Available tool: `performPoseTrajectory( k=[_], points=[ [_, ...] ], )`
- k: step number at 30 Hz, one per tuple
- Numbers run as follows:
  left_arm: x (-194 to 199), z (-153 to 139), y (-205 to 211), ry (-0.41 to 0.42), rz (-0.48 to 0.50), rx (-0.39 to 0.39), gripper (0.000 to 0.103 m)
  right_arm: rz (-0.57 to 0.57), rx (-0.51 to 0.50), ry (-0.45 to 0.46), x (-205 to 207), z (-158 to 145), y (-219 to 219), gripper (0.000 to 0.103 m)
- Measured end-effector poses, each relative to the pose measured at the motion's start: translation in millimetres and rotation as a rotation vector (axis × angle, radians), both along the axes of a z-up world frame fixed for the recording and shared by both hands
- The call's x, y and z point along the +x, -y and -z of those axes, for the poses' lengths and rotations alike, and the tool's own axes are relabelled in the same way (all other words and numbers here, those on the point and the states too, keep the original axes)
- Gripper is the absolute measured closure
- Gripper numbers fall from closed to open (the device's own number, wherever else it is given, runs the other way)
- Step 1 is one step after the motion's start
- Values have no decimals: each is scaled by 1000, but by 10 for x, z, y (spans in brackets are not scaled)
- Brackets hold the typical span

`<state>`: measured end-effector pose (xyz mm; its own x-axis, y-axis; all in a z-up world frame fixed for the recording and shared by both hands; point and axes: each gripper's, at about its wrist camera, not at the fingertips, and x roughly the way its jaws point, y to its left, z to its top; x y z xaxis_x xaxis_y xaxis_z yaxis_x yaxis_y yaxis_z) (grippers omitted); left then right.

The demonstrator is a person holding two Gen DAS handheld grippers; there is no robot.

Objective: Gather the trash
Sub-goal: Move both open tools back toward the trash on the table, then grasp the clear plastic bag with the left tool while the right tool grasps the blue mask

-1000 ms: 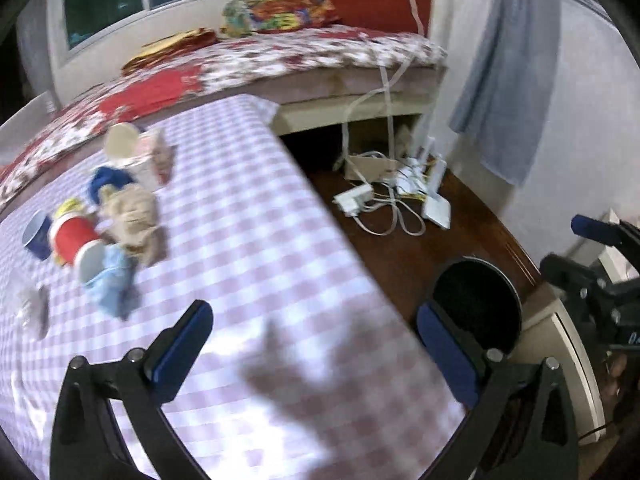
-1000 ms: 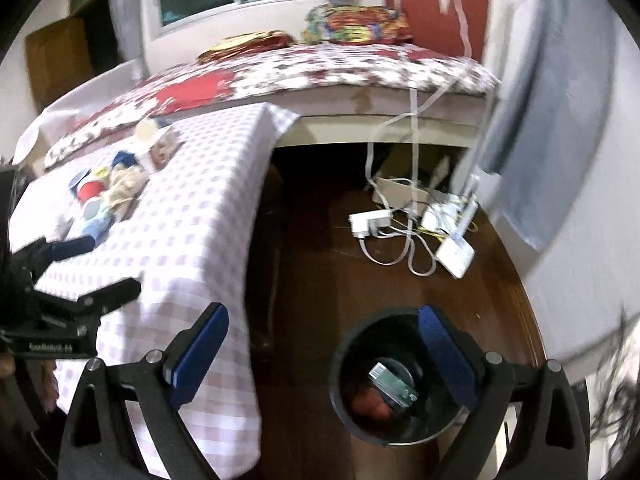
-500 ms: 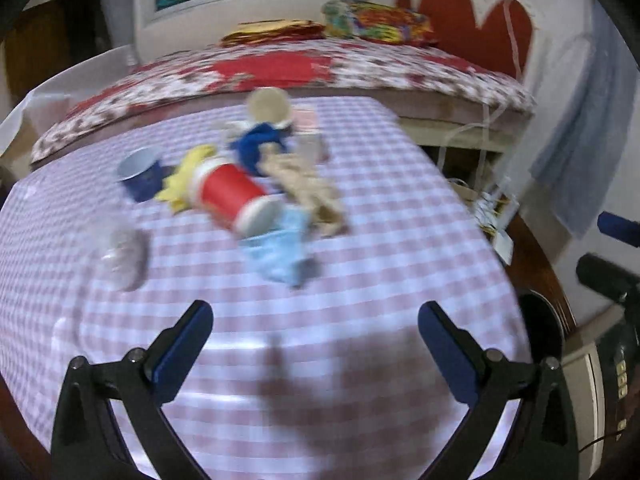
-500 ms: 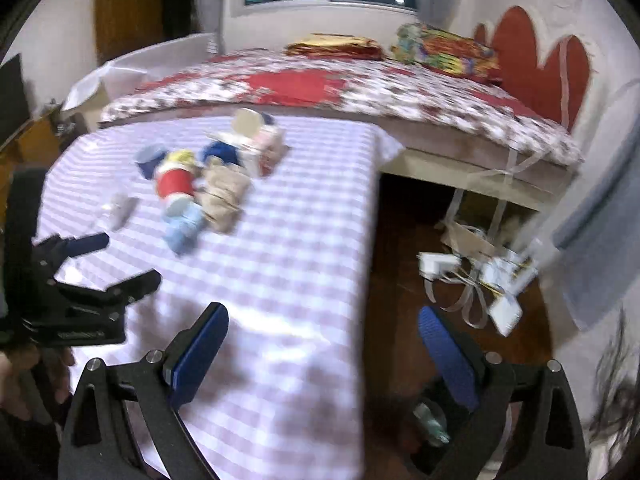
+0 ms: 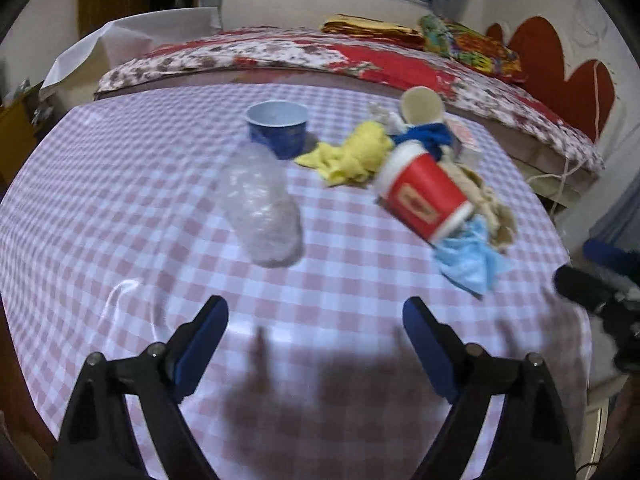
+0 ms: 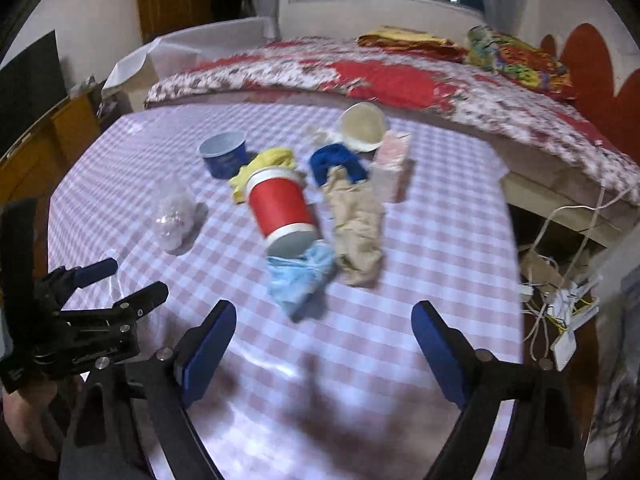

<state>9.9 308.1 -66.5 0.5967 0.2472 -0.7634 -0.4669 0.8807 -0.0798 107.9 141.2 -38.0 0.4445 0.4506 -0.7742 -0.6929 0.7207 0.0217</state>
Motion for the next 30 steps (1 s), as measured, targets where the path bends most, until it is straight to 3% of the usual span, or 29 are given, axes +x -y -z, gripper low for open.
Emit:
performPoseTrajectory(
  k=[10,13,15,17,20,22,30],
  points=[
    [250,183,-369,0,-51,-10,19,4,-72,-69,277,436,-357,31],
    [336,223,-427,1,-50,-16,21,-3,-83,-89,356,523,-460,46],
    [403,241,-475,4,-52,-20,22,-2,-78,-97,419,552,-500,62],
    [464,257,-496,4,-55,-26,25,0,-65,-99,454,555,-529,68],
    [559,319,-554,-7,-57,-42,39,-3,-45,-105,488,549,-560,72],
    [592,368,-581,-23,-59,-48,54,-18,-29,-107,476,528,-575,76],
    [404,197,-527,46,-52,-37,60,-82,28,-70,283,343,-539,80]
  ],
)
